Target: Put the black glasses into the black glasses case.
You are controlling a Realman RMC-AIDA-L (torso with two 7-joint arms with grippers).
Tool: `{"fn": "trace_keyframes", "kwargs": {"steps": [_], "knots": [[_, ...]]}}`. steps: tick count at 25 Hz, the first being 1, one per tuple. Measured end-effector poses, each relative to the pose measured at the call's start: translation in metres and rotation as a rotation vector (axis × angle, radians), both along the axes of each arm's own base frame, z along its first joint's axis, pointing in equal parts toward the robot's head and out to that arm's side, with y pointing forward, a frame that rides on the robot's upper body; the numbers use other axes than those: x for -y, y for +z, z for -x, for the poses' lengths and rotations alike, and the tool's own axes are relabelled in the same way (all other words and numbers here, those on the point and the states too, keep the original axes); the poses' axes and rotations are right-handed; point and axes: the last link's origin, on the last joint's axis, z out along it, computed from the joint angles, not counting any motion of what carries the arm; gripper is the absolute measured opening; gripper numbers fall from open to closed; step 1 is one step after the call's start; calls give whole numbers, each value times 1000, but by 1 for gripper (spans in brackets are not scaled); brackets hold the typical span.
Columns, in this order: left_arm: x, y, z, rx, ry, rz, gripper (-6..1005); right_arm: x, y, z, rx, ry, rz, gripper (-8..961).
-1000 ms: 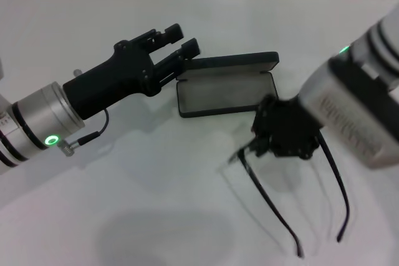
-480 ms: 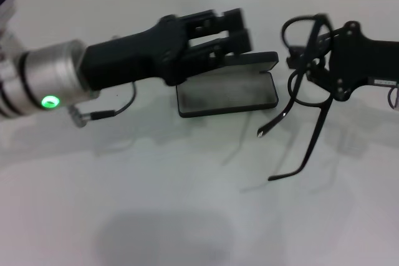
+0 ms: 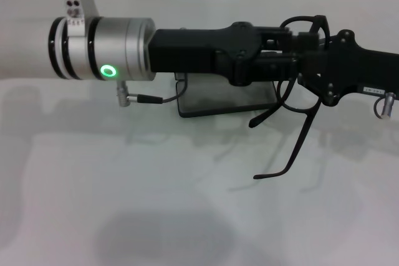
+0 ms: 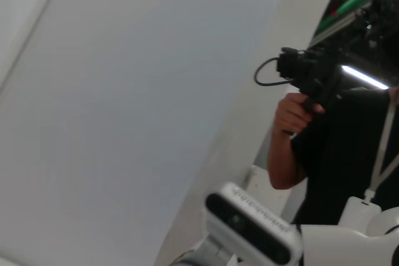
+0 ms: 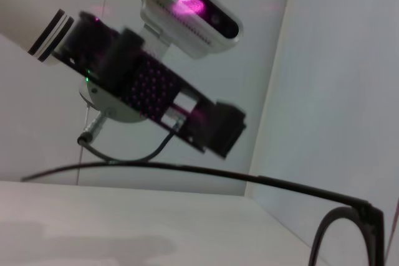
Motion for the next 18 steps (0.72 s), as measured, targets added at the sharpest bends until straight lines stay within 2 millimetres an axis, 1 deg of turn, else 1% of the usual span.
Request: {"fn": "trace_keyframes", "kwargs": {"steps": [8, 12, 18], "knots": [[-3, 3, -11, 11, -17, 10, 503, -2, -3, 0, 6, -3, 2, 95], [-4, -1, -10, -23, -5, 28, 504, -4, -7, 7, 20, 23, 14, 95], [-8, -12, -3, -86, 44, 22, 504, -4, -7, 14, 12, 50, 29, 95]]}}
